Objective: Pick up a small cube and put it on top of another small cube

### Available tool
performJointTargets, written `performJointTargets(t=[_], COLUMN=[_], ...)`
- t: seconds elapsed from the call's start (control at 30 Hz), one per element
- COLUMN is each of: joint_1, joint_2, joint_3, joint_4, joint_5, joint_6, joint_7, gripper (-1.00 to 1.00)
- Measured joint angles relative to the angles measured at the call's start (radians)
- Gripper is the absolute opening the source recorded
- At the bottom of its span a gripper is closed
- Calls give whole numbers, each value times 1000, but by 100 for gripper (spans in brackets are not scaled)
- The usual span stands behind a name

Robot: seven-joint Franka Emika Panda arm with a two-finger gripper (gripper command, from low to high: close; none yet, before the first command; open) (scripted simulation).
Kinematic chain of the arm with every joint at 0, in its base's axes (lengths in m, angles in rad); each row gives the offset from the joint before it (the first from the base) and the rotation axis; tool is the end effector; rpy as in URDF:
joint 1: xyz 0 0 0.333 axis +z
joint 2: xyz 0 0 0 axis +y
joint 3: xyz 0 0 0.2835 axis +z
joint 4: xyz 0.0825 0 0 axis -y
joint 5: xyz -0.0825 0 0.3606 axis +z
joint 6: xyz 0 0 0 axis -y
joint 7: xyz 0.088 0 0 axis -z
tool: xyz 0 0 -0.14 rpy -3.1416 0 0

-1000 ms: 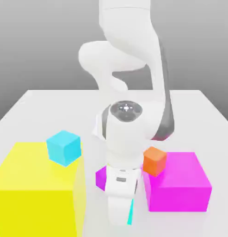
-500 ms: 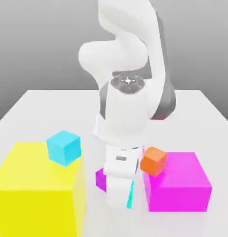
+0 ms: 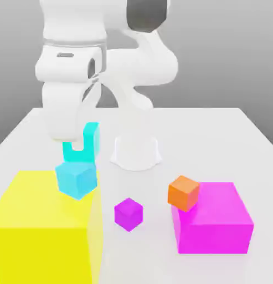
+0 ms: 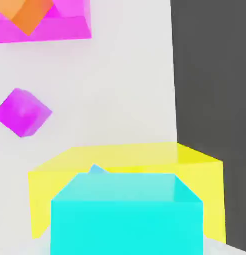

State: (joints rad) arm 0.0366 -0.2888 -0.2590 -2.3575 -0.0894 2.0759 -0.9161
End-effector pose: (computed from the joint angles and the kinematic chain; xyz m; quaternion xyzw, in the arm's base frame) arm 0.4320 -0.1042 0.3847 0.9310 0.3650 -0.0015 0.0021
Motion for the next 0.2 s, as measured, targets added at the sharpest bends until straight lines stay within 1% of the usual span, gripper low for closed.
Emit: performJointTargets(t=[0.07,0.1,0.2], joint_1=[-2,-2,-2], joint_2=[23,38,38], joint_3=[-10,-14,-14], joint_4=[-40,-63,-63], joint_5=[5,7,7], joint_6=[62,99,99], joint_7=[-13,-17,-17], gripper=[-100,100,100])
